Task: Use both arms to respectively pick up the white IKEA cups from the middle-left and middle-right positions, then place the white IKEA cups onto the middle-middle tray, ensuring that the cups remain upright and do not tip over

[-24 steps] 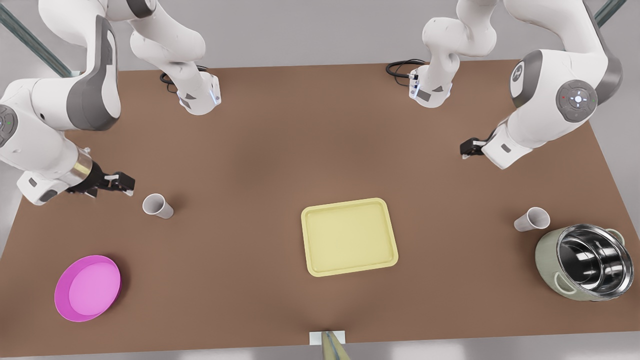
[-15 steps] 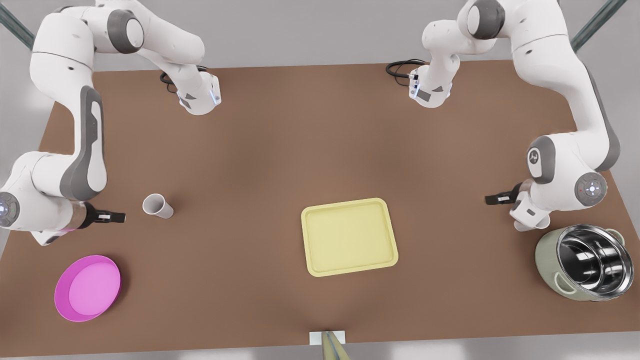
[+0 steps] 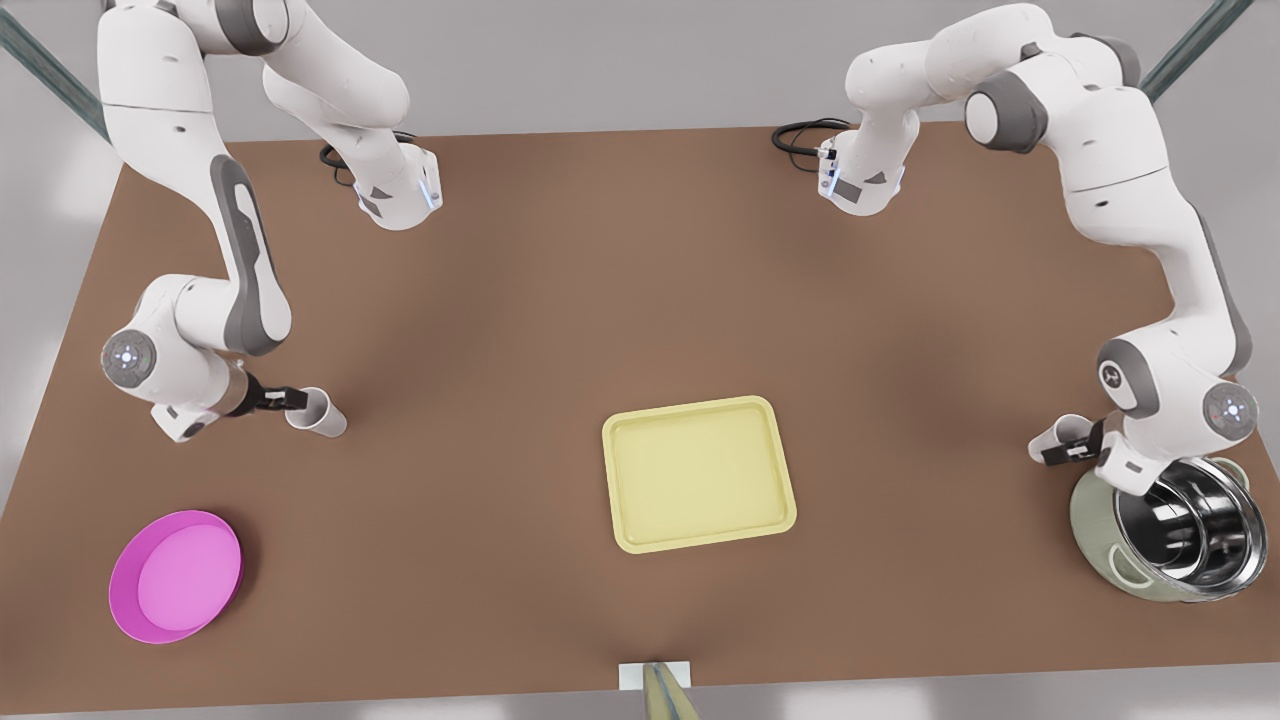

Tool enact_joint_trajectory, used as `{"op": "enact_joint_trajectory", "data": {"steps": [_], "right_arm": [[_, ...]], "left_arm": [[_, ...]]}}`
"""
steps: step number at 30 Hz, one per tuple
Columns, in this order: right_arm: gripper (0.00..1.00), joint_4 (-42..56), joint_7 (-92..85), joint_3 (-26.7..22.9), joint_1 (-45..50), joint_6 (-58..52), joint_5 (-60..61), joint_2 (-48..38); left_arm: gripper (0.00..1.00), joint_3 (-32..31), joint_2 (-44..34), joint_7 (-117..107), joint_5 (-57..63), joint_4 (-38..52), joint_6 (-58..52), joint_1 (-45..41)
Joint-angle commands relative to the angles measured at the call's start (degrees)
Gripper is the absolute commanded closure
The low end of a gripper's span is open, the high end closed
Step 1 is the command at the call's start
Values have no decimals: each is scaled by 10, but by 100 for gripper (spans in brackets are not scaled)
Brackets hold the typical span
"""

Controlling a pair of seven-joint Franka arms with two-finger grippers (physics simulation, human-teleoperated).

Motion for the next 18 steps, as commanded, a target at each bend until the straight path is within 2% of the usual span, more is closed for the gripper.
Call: {"op": "enact_joint_trajectory", "data": {"steps": [1, 6, 11, 12, 13, 16, 17, 18], "right_arm": [[0, -7, -41, 0, 0, 53, 2, 5], [0, -17, -40, -1, -7, 56, 6, 26], [0, -23, -40, -1, -21, 56, 6, 50], [0, -26, -40, -1, -25, 56, 6, 51], [0, -26, -40, -1, -25, 56, 6, 56], [0, -22, -40, -1, -25, 62, 6, 76], [0, -21, -40, -1, -25, 62, 6, 79], [0, -20, -40, -1, -25, 62, 6, 79]], "left_arm": [[0, 0, -1, 63, 1, -2, -30, 2], [0, 0, 5, 62, 0, -40, -34, 5], [0, 1, 27, 61, -2, -41, -33, 8], [19, 1, 27, 60, -3, -40, -33, 8], [47, 1, 26, 61, -3, -39, -34, 9], [47, 1, 7, 63, 2, -38, -34, 8], [55, 1, -8, 60, 1, -38, -47, 5], [71, 1, -9, 56, 1, -37, -48, 0]]}}
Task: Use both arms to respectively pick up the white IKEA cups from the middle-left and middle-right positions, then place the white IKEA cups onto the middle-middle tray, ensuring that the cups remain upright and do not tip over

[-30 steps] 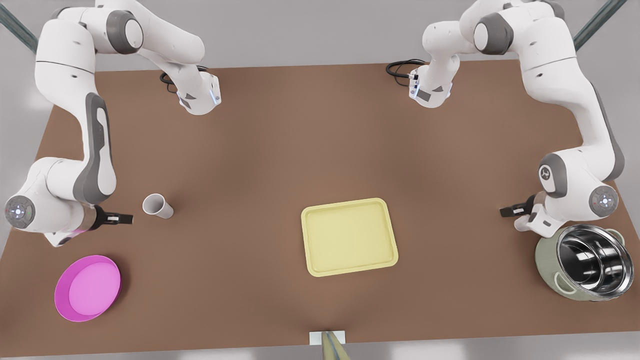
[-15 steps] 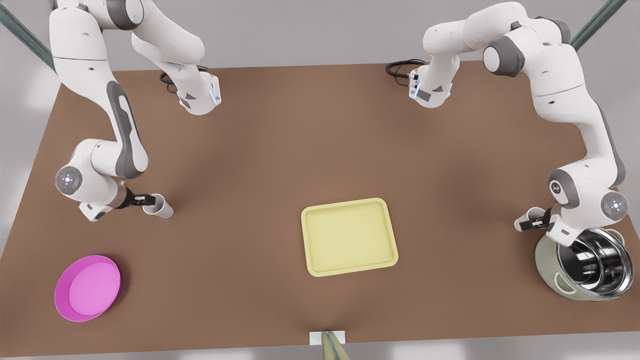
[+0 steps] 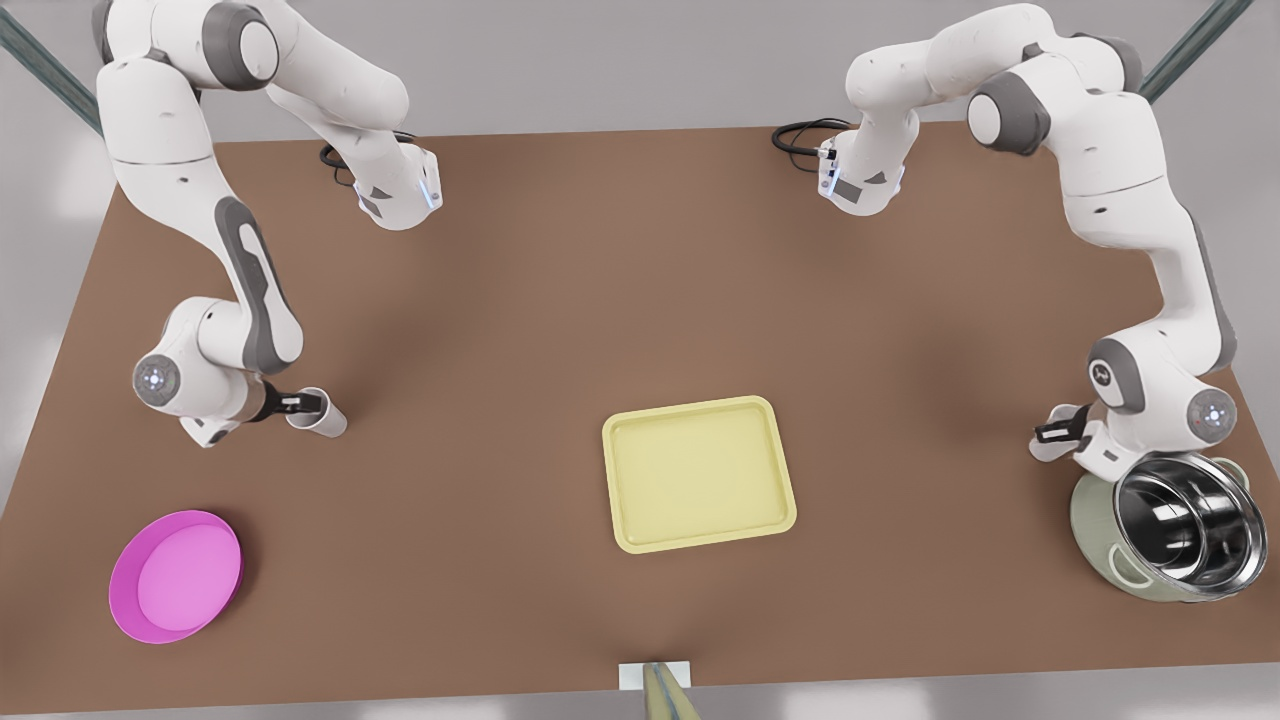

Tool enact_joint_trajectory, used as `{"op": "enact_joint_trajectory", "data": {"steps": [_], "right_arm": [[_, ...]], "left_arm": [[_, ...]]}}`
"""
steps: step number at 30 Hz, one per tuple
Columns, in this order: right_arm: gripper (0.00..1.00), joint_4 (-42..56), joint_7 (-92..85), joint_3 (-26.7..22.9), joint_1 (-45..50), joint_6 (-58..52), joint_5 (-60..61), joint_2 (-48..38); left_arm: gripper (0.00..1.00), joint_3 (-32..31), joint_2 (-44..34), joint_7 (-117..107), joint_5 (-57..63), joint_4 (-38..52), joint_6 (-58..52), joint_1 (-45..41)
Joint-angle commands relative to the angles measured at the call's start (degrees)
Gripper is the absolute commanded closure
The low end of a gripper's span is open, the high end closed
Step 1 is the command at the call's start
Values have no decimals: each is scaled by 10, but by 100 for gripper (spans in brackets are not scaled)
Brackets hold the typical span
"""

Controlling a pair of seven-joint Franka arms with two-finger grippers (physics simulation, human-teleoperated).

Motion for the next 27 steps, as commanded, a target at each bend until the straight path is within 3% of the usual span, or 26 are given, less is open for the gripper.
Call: {"op": "enact_joint_trajectory", "data": {"steps": [1, 2, 4, 6, 7, 9, 12, 19, 23, 27], "right_arm": [[1, 1, -17, 0, 0, 5, 1, 2], [9, 1, -17, 0, 0, 5, 0, 3], [44, 4, -18, 0, 1, 5, 0, 3], [50, 11, -18, 0, 2, -2, 0, 3], [58, 13, -18, 0, 2, -2, 0, 4], [62, 16, -8, 1, 4, -2, 0, 6], [77, 28, -8, 4, 5, -2, 0, 10], [76, 130, 8, 53, 63, -50, 95, 20], [76, 257, 187, 53, 174, -46, 171, 92], [76, 376, 368, 53, 254, -44, 169, 158]], "left_arm": [[79, -2, -5, 19, -1, 3, -10, -4], [79, -2, -5, 15, 1, 5, -10, -9], [79, -2, 3, 16, 1, 11, -5, -10], [79, -2, 12, 16, 2, 17, -2, -10], [79, -2, 10, 17, 2, 18, -2, -10], [79, -2, 1, 15, 2, 18, -2, -22], [79, -1, -48, 1, 1, 7, -6, -38], [79, -31, -65, -195, 0, 70, -120, -235], [79, -125, -54, -339, -2, 100, -119, -242], [79, -144, -24, -402, 10, 114, -48, -293]]}}
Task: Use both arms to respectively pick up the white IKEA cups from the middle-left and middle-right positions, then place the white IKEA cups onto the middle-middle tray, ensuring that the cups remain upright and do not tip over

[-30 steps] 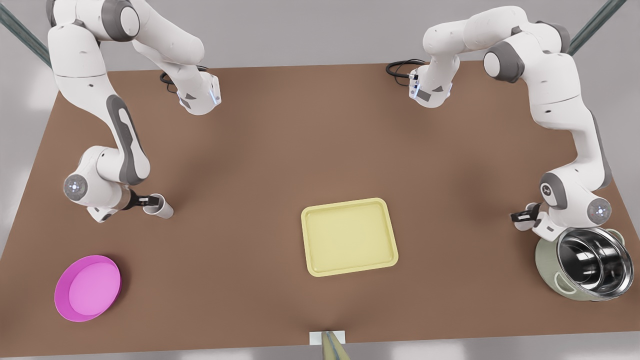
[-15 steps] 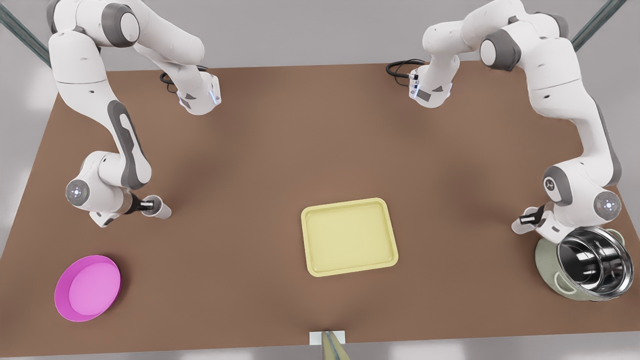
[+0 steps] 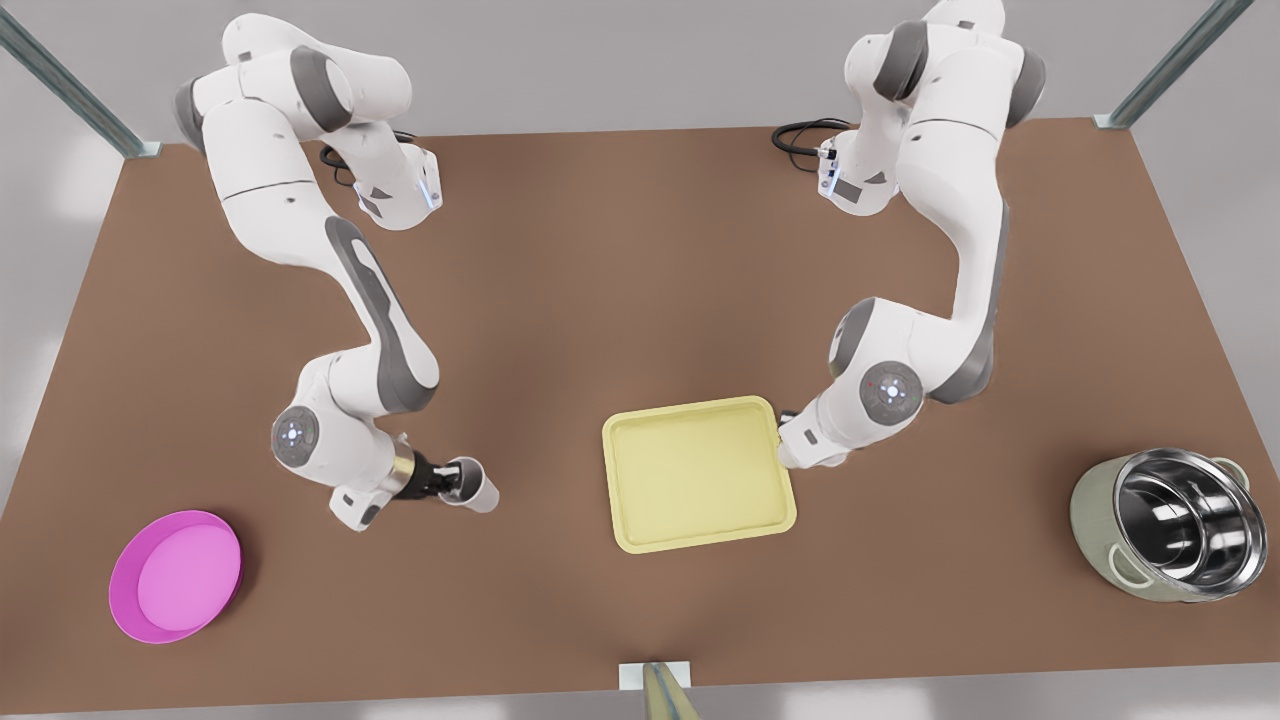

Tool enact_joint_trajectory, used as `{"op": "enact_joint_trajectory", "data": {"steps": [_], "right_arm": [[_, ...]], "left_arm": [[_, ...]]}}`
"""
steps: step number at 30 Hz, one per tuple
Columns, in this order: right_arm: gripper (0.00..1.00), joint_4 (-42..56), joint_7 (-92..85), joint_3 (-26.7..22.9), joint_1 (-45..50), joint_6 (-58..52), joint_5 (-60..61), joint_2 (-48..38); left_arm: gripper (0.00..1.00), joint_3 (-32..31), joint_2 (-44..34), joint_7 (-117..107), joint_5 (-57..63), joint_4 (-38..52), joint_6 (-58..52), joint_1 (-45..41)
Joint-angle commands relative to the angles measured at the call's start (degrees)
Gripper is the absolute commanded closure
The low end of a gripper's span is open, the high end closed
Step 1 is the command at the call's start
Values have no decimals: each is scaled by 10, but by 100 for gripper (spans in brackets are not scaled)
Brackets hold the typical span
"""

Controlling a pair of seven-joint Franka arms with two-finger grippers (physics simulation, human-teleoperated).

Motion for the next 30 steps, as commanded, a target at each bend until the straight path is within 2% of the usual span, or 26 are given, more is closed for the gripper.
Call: {"op": "enact_joint_trajectory", "data": {"steps": [1, 4, 7, 13, 18, 19, 20, 21, 22, 23, 30], "right_arm": [[76, 49, 320, 0, 35, -3, 12, 26], [76, 135, 392, -3, 78, 0, 9, 86], [76, 178, 469, -5, 114, 41, 6, 130], [75, 171, 567, -13, 186, 124, 2, 159], [74, 169, 584, -12, 197, 122, -2, 178], [74, 170, 584, -12, 197, 122, -2, 180], [74, 170, 584, -12, 197, 122, -2, 180], [67, 170, 584, -12, 196, 122, -2, 183], [56, 171, 583, -11, 195, 122, -2, 185], [0, 171, 584, -11, 194, 122, -1, 187], [0, 174, 578, -3, 179, 123, 2, 178]], "left_arm": [[79, -2, 13, -276, 21, 3, 55, -16], [79, -3, 31, -319, 44, 2, 138, -33], [79, -2, 35, -319, 55, 0, 174, -34], [79, -2, 61, -319, 104, -7, 177, -59], [79, -2, 78, -338, 118, -8, 177, -68], [77, -2, 81, -338, 119, -8, 177, -68], [52, -2, 82, -338, 130, -8, 178, -68], [39, -2, 85, -339, 130, -8, 178, -67], [29, -2, 85, -340, 129, -8, 178, -67], [0, -2, 85, -347, 128, -7, 178, -67], [0, -6, 83, -374, 97, -2, 178, -66]]}}
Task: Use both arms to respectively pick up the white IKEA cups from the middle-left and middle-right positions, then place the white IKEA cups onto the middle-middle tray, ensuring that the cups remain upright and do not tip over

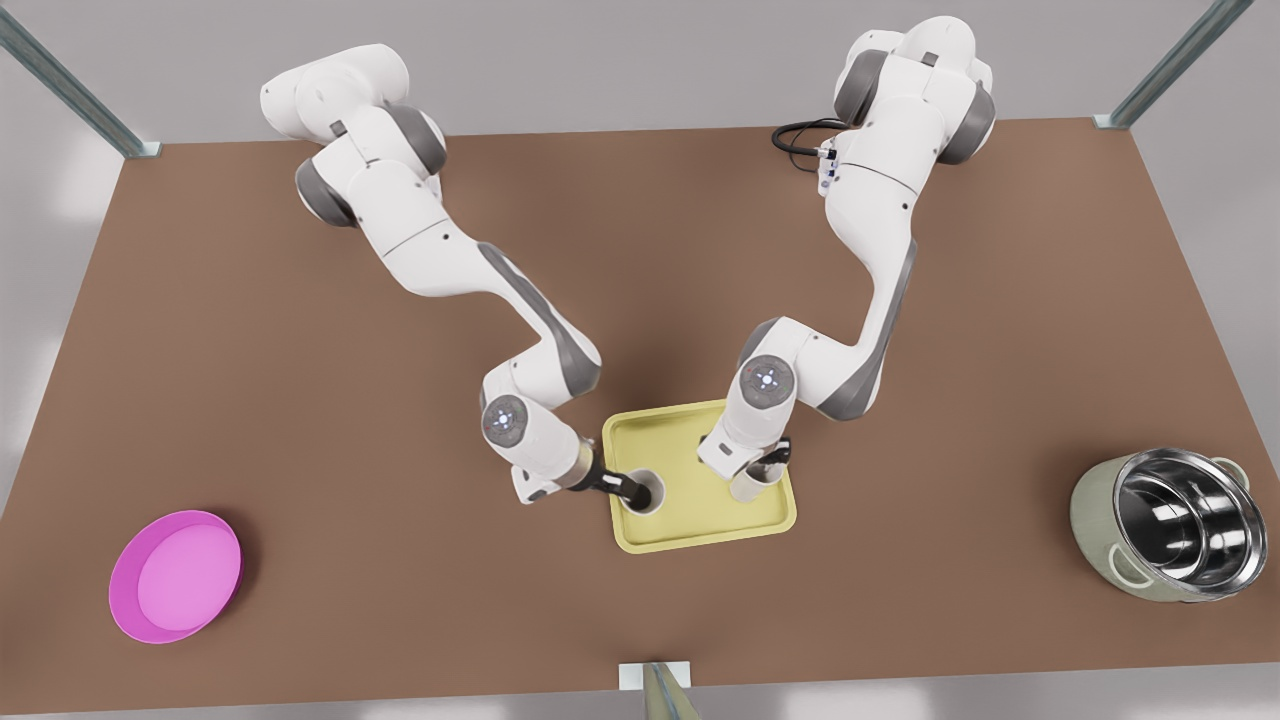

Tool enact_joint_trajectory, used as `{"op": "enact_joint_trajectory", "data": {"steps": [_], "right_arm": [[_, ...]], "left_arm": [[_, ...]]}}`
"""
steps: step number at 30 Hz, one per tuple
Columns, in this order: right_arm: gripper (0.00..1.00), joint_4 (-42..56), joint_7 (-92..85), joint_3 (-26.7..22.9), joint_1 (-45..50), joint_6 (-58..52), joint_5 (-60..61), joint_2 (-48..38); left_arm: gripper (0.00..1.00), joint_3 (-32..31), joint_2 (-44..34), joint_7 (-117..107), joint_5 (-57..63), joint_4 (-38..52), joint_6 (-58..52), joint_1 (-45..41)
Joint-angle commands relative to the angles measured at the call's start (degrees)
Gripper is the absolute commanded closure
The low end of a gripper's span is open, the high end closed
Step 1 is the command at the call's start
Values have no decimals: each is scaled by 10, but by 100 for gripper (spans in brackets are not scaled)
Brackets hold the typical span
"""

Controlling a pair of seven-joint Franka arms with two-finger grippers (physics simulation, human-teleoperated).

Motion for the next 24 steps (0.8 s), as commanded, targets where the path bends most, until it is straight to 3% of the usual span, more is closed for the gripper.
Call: {"op": "enact_joint_trajectory", "data": {"steps": [1, 3, 4, 6, 7, 8, 10, 11, 12, 15, 17, 21, 24], "right_arm": [[0, -1, 124, 6, -6, 4, 2, -5], [0, -4, 124, 7, -9, 2, 2, -10], [0, -16, 125, 6, -8, -2, 3, -26], [0, -97, 125, 3, -7, -19, -1, -111], [0, -136, 125, -2, -12, -72, -9, -173], [0, -132, 118, -2, -35, -139, -22, -199], [0, -129, -82, -3, -166, -257, -38, -192], [0, -129, -169, -4, -213, -290, -119, -186], [0, -128, -266, -4, -249, -299, -195, -181], [0, -83, -502, -22, -315, -387, -257, -203], [0, -83, -500, -23, -314, -397, -250, -267], [0, -151, -504, -32, -287, -490, -219, -451], [0, -166, -500, -32, -292, -526, -183, -489]], "left_arm": [[0, 1, -1, -109, 0, 0, -2, 1], [0, 0, -3, -109, -6, 1, -5, 1], [0, 0, -20, -119, -36, 15, -70, -1], [1, 1, -36, -113, -33, 146, -373, 10], [0, 2, -59, -55, -33, 194, -486, 30], [0, 2, -90, -11, -33, 204, -533, 52], [0, 2, -169, 133, -34, 196, -563, 102], [0, 7, -264, 295, -20, 83, -495, 125], [0, 9, -306, 295, -18, 24, -448, 133], [0, 9, -295, 290, -34, 33, -452, 159], [0, 9, -295, 292, -107, 34, -455, 191], [0, 3, -299, 294, -79, 34, -504, 193], [0, 5, -306, 294, -78, 33, -511, 205]]}}
